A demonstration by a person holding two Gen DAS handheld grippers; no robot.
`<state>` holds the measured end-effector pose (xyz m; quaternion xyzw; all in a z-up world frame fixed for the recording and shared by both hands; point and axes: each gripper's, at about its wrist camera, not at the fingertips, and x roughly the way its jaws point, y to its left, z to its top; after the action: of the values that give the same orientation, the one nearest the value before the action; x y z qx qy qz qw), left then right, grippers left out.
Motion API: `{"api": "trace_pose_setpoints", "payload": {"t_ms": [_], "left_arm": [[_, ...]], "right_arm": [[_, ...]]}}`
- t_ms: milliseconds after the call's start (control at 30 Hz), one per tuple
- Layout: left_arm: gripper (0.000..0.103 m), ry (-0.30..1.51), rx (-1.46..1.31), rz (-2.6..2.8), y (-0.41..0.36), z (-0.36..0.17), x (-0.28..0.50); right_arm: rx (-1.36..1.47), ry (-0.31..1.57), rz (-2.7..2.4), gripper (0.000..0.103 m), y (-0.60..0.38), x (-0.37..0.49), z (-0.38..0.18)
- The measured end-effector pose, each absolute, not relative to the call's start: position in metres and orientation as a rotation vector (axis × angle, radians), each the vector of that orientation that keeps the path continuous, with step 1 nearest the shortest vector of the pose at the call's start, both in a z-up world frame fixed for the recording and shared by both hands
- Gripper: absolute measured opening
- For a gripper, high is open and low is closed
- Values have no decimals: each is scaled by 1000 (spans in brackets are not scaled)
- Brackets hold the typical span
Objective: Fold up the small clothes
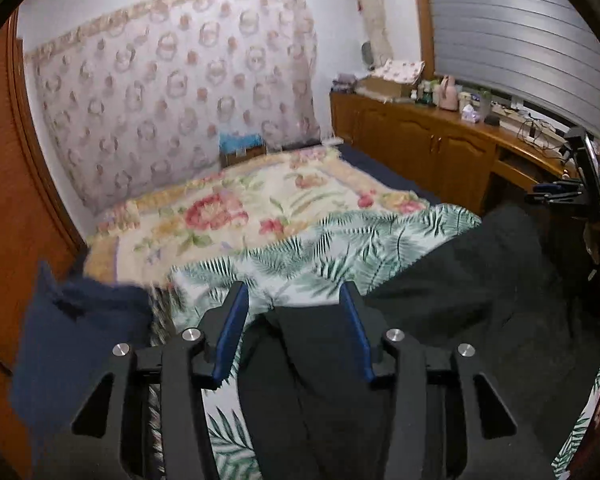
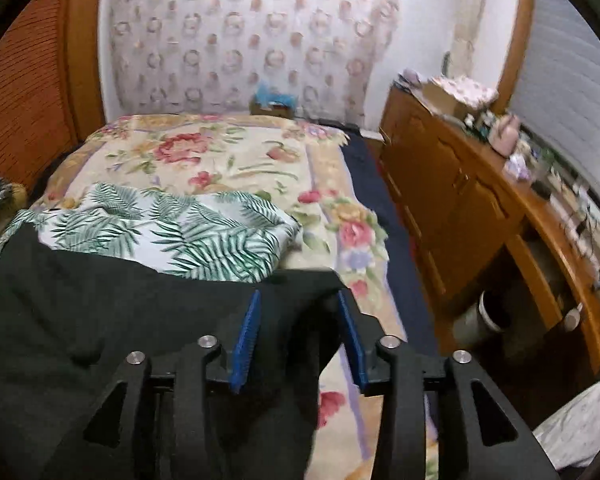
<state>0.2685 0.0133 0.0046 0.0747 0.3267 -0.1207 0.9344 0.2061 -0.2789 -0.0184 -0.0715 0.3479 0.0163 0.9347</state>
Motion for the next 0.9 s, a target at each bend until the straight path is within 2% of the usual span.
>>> {"api": "trace_pose_setpoints", "payload": {"t_ms": [100,200,267,333,567,833,900], "left_arm": [[50,702,116,-271,19,-9,265],[58,720,101,-281,18,-20,254],[73,728,80,-303,17,-27,245],[79,741,62,-322,16,-34,237],[79,823,34,-361,9,-58,199],[79,908,55,-354,-1,-87,173],[79,934,65,-339,-2,-97,173]], "right_arm": [[-114,713,25,49,-283,213,-19],[-105,705,19,50,-274,204,-7],[-96,707,39,50,-265,203,-3],[-94,706,70,50,-261,199,-4],[-47,690,153,50,-261,127,-15],[33,700,236,50,-262,86,-35],[56,705,246,55,-264,84,-40]]}}
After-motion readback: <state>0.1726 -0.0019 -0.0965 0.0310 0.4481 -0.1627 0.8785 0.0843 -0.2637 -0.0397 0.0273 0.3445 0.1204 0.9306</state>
